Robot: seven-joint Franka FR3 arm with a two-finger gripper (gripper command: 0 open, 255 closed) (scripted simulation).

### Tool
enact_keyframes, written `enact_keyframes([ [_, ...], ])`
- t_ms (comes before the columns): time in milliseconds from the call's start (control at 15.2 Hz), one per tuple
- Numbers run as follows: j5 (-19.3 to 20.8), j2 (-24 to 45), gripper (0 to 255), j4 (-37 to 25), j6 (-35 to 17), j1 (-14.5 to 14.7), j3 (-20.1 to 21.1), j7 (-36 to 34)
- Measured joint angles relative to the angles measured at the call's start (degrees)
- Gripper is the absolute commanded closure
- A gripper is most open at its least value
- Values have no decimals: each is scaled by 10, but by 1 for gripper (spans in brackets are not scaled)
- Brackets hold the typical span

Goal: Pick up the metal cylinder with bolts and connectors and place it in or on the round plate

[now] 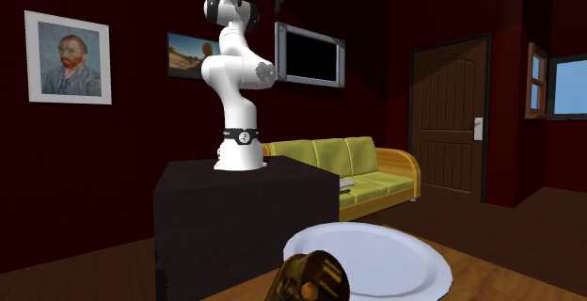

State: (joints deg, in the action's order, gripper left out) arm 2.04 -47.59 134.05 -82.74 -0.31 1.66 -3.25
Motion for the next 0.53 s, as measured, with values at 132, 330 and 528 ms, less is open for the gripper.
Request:
enact_keyframes([
  [132,0,5,0,4,-9,-1,0,-2],
  [330,-4,35,0,26,-61,-5,3,-17],
  [528,-5,77,0,41,-121,-11,4,-30],
])
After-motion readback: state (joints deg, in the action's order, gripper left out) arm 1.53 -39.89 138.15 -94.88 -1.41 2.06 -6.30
